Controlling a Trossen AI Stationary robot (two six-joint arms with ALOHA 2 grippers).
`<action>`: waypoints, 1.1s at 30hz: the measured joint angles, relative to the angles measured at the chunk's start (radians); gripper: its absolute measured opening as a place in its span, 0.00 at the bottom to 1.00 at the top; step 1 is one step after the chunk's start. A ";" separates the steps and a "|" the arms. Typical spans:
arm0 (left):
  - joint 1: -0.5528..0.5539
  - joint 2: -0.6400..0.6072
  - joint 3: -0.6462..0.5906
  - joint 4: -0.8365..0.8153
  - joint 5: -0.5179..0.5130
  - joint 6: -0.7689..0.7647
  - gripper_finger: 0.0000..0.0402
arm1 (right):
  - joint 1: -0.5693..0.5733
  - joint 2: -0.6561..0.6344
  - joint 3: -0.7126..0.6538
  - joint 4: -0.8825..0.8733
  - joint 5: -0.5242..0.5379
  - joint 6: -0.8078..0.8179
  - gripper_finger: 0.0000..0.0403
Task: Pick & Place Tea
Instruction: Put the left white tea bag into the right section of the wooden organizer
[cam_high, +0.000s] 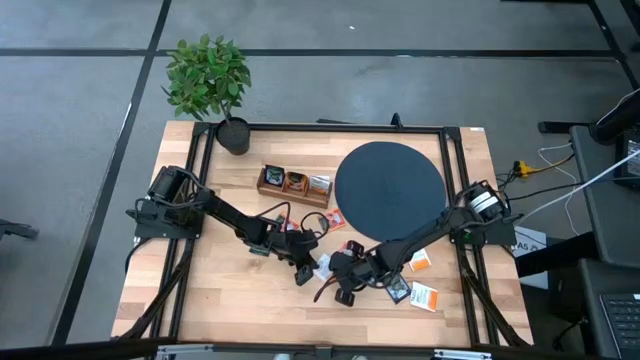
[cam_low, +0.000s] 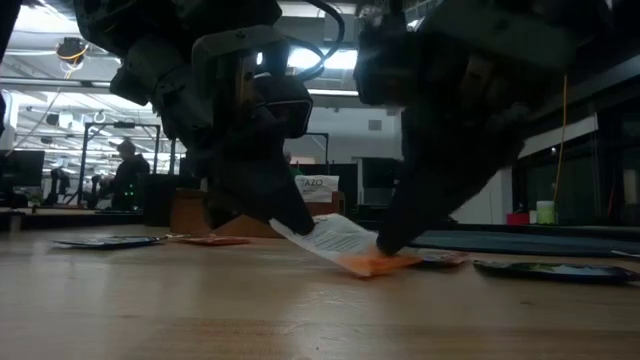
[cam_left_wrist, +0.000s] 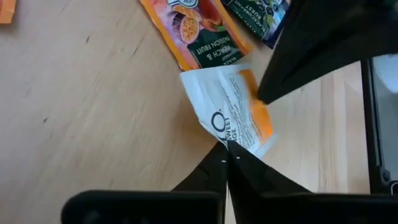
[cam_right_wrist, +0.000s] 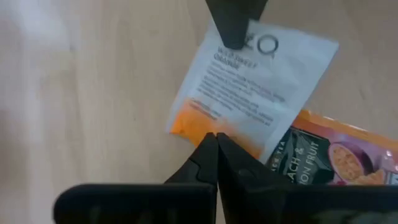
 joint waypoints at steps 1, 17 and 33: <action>0.000 0.000 0.000 0.000 0.000 0.003 0.01 | 0.000 -0.012 0.000 -0.003 0.000 -0.001 0.01; 0.007 -0.172 0.000 -0.165 0.063 0.221 0.01 | 0.039 -0.215 0.001 -0.129 0.040 -0.198 0.02; 0.121 -0.445 0.002 -0.595 -0.043 0.480 0.01 | 0.043 -0.372 -0.378 0.398 0.142 -0.250 0.01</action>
